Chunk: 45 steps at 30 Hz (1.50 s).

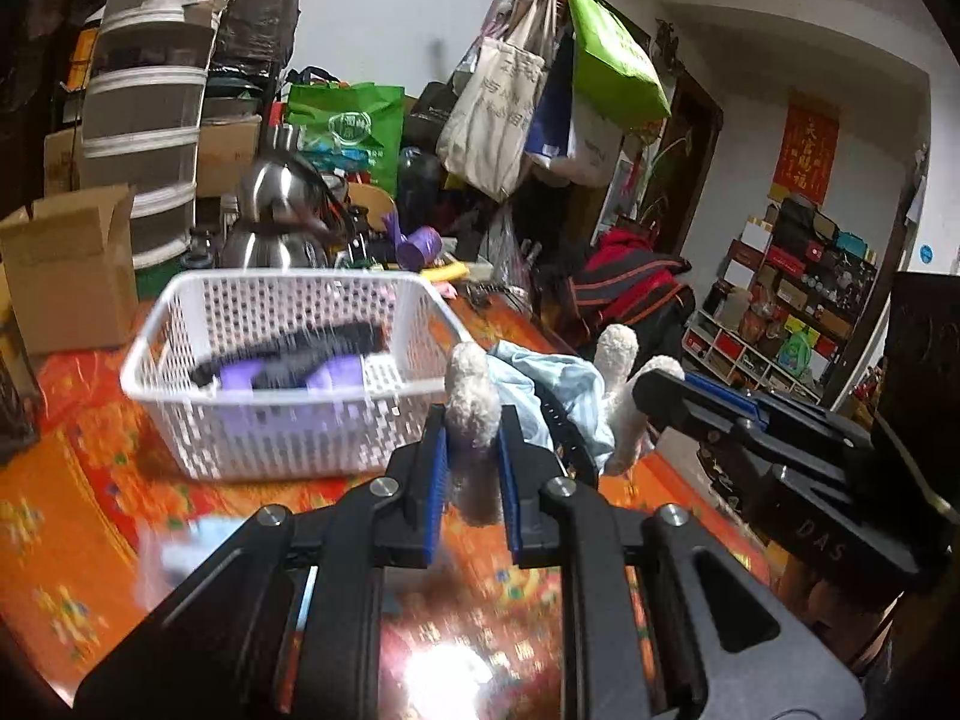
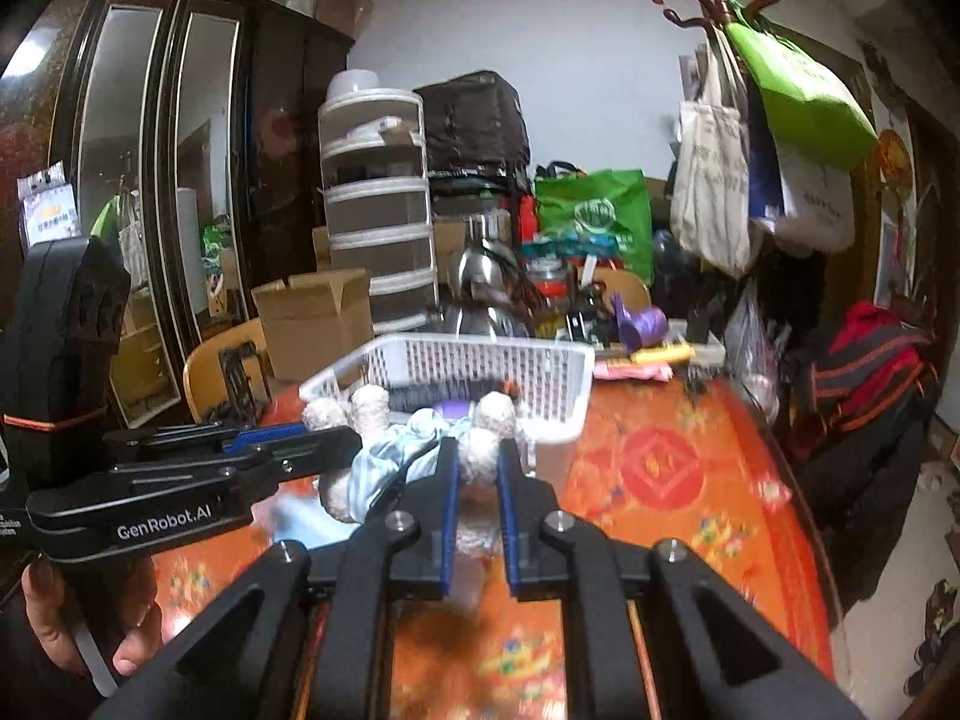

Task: Organize soft objects
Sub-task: 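Lift the white plush toy with both tools and carry it over the basket, then lower the plush toy into the basket and open both tools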

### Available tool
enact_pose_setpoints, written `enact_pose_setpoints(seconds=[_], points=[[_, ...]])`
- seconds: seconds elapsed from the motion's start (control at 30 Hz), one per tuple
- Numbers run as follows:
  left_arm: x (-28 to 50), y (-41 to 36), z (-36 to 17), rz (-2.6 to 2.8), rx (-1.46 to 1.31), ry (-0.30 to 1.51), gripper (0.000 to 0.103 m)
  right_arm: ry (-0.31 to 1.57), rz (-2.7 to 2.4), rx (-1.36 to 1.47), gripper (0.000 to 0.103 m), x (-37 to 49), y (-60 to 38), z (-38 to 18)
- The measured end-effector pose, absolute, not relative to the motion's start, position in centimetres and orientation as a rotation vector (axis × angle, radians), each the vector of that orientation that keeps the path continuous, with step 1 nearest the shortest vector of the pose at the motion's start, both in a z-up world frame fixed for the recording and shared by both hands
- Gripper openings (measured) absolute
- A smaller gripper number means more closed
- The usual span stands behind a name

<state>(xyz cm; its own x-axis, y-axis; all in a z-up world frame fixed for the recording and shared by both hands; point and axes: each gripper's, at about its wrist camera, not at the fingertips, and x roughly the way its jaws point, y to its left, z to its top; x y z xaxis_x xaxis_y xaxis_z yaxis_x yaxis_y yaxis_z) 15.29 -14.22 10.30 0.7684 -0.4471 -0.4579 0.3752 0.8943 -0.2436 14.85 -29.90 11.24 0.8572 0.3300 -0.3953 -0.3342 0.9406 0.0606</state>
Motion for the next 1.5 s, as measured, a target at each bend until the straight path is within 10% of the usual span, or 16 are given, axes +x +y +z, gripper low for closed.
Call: enact_pose_setpoints(seconds=[0.47,1.23,1.4,1.5], points=[[30.5,-14.3,18.4,-0.346,-0.106,0.619,0.014,0.491,0.326,-0.010,0.010,28.1,-28.8,16.6],[42.6,-15.8,7.1,-0.211,-0.076,0.833,0.015,0.657,0.268,-0.085,0.010,38.8,-26.7,7.1],[42.5,-15.0,6.5,-0.215,-0.104,0.833,0.047,0.662,0.262,-0.082,0.016,38.6,-27.0,6.7],[42.1,-13.9,6.4,-0.197,-0.120,0.814,0.065,0.656,0.258,-0.067,0.040,38.1,-27.6,7.0]])
